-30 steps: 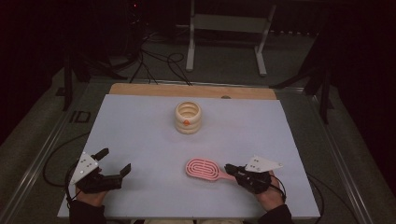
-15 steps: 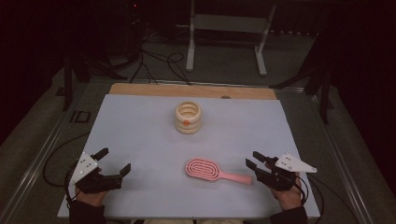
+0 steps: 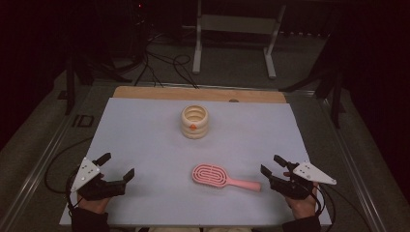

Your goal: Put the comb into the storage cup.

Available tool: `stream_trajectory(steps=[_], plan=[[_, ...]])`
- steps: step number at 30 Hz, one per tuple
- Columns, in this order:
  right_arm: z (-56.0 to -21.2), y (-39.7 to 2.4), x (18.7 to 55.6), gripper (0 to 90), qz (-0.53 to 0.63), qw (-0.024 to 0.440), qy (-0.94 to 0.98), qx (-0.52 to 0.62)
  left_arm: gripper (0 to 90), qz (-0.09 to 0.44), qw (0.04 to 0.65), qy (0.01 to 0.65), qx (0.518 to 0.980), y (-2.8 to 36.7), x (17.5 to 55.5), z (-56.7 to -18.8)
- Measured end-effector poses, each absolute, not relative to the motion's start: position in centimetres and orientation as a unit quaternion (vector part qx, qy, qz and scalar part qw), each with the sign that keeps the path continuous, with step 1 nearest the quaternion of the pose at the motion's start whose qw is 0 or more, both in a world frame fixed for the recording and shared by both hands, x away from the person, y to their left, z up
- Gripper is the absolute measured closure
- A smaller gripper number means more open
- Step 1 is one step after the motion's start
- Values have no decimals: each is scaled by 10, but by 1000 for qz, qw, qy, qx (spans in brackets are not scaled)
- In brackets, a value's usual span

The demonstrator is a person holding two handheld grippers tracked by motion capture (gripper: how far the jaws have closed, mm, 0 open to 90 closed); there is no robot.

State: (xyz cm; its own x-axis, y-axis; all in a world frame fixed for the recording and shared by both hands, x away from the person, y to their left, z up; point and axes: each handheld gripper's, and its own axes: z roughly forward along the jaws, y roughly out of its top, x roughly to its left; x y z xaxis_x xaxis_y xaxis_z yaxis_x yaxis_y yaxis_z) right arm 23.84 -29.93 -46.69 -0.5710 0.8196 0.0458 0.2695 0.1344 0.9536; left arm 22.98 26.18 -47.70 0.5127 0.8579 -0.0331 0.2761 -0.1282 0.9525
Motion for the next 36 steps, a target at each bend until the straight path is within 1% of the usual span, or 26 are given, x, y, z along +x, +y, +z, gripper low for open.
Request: stream_trajectory(steps=[1,2,3,4,9,11,12,13,26,36], plan=[[-467,-299,238,316,534,258,708,385,12,280,520,407,697,262,230,-477],[-467,-298,238,260,529,263,709,386,12,281,519,408,697,262,230,-477],[-468,-297,239,184,524,269,708,390,12,281,519,408,696,262,230,-477],[-468,-297,239,157,523,271,706,394,12,281,518,408,697,262,230,-477],[-467,-298,238,125,521,276,704,395,12,282,518,408,697,262,230,-477],[-467,-298,238,125,521,276,704,395,12,283,518,409,696,262,230,-478],[-467,-299,238,97,520,278,702,399,12,282,518,409,696,262,230,-478],[-468,-299,239,91,517,276,704,400,10,282,518,409,696,262,230,-478],[-470,-298,241,91,511,275,705,407,5,281,514,409,699,261,232,-480],[-470,-292,245,92,501,252,720,408,5,280,513,410,700,261,232,-482]])
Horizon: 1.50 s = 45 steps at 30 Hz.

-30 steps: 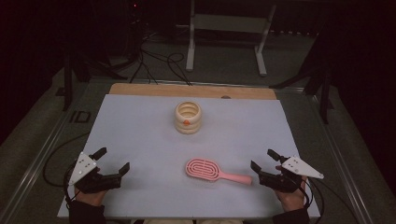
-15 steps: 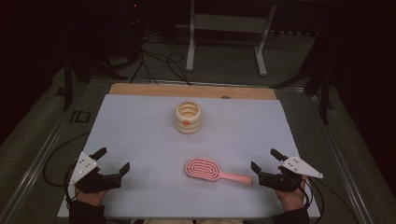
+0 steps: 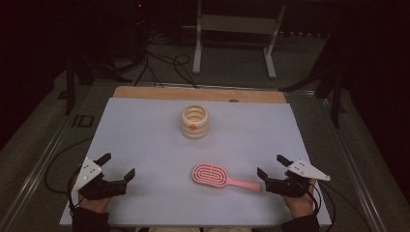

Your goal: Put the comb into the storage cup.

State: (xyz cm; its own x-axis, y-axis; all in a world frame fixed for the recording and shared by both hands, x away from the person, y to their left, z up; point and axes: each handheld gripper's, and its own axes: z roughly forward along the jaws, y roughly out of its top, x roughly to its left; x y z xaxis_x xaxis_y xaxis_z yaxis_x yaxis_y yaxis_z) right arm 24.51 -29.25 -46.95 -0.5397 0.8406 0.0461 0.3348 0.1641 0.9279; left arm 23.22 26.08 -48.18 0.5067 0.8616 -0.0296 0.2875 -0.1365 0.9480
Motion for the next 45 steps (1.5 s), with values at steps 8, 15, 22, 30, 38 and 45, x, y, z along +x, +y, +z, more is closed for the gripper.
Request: stream_trajectory(steps=[8,15,22,30,38,45], plan=[[-464,-289,249,93,496,237,733,402,4,283,512,413,698,259,231,-482],[-462,-284,254,93,495,224,743,391,4,284,511,413,698,258,231,-482],[-460,-274,259,92,483,206,762,379,4,284,511,414,698,258,231,-482],[-457,-267,266,92,473,183,779,369,3,283,511,414,699,258,231,-482],[-457,-251,272,93,448,163,806,351,4,282,510,415,699,257,231,-483],[-460,-241,277,93,430,150,822,343,4,282,510,415,699,257,231,-483]])
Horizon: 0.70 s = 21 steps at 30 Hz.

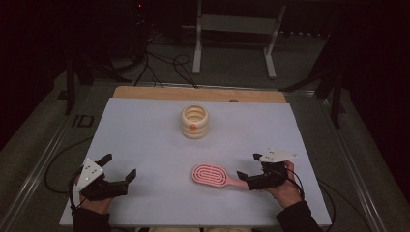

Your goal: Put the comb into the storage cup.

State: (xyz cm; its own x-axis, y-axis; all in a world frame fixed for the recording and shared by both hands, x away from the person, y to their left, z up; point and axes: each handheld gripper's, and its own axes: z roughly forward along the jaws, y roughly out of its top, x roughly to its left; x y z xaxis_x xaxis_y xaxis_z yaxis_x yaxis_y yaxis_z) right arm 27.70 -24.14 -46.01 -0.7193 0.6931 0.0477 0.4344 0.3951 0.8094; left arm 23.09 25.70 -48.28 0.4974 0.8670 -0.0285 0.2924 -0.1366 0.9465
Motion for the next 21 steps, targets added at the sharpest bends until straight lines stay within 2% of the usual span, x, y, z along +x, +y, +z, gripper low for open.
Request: stream_trajectory(steps=[21], plan=[[-466,-224,287,98,385,126,858,317,4,280,508,415,701,256,232,-484]])
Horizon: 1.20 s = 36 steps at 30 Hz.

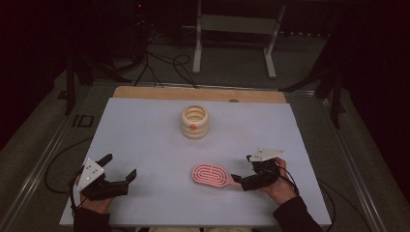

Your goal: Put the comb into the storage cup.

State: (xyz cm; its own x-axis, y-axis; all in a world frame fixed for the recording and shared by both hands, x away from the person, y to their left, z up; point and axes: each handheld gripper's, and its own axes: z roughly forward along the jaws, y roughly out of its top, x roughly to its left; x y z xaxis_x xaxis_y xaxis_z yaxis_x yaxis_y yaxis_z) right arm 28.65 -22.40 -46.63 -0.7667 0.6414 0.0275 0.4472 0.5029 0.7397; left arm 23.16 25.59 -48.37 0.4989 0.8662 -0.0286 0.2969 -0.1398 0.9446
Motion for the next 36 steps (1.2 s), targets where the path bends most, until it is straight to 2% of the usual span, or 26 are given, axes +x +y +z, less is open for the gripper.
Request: stream_trajectory(steps=[18,29,36], plan=[[-469,-212,293,101,355,102,881,297,4,280,508,415,701,256,232,-484],[-463,-198,292,128,337,100,896,270,4,281,507,416,701,256,232,-484],[-467,-189,293,147,313,82,912,254,4,282,507,416,700,257,232,-484]])
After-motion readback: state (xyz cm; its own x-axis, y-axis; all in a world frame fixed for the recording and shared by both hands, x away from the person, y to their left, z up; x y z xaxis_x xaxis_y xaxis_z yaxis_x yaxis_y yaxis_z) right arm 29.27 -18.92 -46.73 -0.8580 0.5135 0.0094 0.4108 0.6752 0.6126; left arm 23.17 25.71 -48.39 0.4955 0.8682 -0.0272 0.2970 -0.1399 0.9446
